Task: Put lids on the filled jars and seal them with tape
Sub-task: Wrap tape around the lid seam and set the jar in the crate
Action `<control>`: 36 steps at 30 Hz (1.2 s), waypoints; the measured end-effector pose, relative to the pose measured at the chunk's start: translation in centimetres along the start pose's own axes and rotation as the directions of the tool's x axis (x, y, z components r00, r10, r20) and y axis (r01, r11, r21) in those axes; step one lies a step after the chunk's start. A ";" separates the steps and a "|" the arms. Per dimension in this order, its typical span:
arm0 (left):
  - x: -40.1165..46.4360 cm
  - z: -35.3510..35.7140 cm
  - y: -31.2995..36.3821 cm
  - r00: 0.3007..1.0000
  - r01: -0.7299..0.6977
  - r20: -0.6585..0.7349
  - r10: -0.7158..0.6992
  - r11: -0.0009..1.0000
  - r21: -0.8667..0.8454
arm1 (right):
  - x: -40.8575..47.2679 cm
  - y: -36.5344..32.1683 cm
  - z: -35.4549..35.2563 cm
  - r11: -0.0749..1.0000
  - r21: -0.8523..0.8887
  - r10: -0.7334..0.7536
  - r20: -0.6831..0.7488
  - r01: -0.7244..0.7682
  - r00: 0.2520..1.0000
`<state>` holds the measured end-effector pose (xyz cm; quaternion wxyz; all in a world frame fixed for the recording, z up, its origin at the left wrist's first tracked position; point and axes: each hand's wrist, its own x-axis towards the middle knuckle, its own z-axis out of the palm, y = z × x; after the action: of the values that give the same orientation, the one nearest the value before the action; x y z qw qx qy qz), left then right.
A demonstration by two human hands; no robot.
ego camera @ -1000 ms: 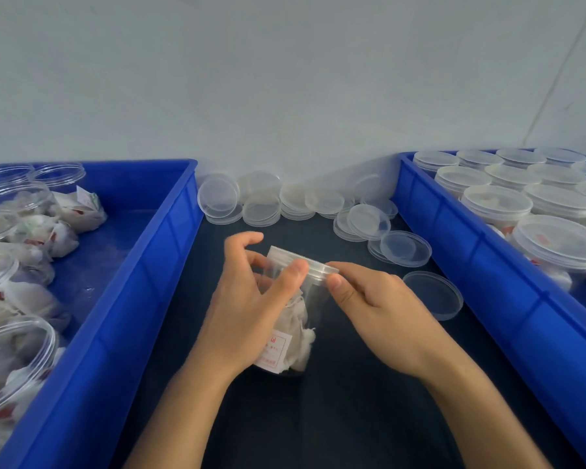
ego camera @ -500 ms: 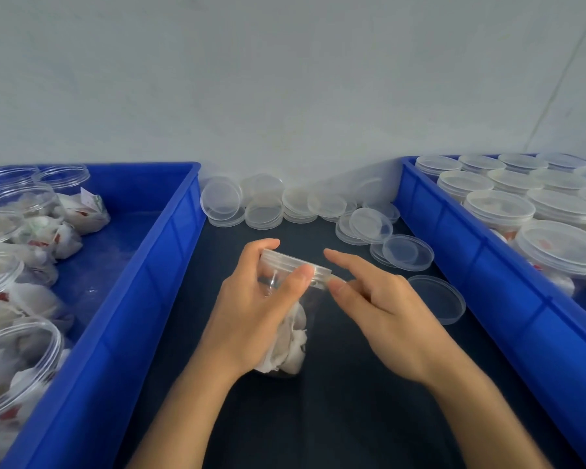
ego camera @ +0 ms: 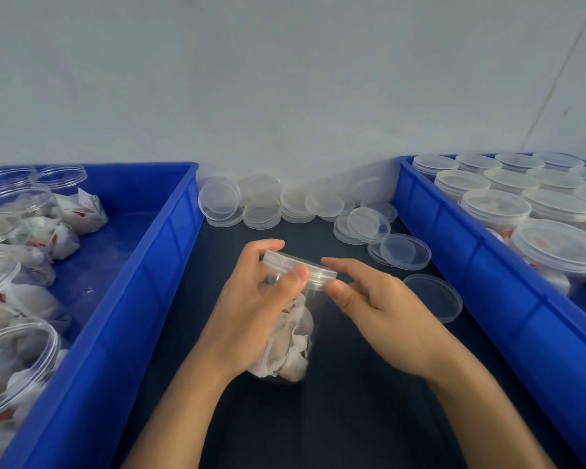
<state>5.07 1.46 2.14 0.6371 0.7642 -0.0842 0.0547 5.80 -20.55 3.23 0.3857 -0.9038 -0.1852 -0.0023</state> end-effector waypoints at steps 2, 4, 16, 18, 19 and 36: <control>0.0 0.0 -0.1 1.000 -0.010 0.027 0.011 0.999 -0.030 | 0.1 0.1 -0.1 0.997 0.073 -0.001 0.068 -0.004 0.998; -0.1 0.1 -0.2 0.999 -0.016 0.048 0.019 0.998 -0.063 | 0.1 0.0 -0.3 0.985 0.174 -0.011 0.121 -0.010 0.993; -0.3 1.9 -0.4 0.961 -0.151 -0.214 0.177 0.979 0.135 | -0.1 -0.5 -0.1 0.975 0.214 0.072 -0.024 -0.065 0.997; -0.2 2.3 -0.6 0.972 -0.136 -0.173 0.161 0.979 0.150 | 0.0 -0.9 0.3 0.982 0.177 0.078 -0.059 -0.067 0.995; -0.2 2.4 -0.7 0.974 -0.136 -0.157 0.165 0.974 0.182 | 0.0 -1.0 0.5 0.986 0.157 0.071 -0.068 -0.060 0.995; 0.0 0.6 -0.7 0.979 -0.072 -0.180 0.097 0.987 0.145 | 0.2 0.0 0.5 0.980 0.198 0.004 -0.032 0.002 0.999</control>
<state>5.14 0.95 1.37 0.5849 0.7937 -0.0528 0.1586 5.92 -20.13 2.87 0.4767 -0.8609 -0.1780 0.0017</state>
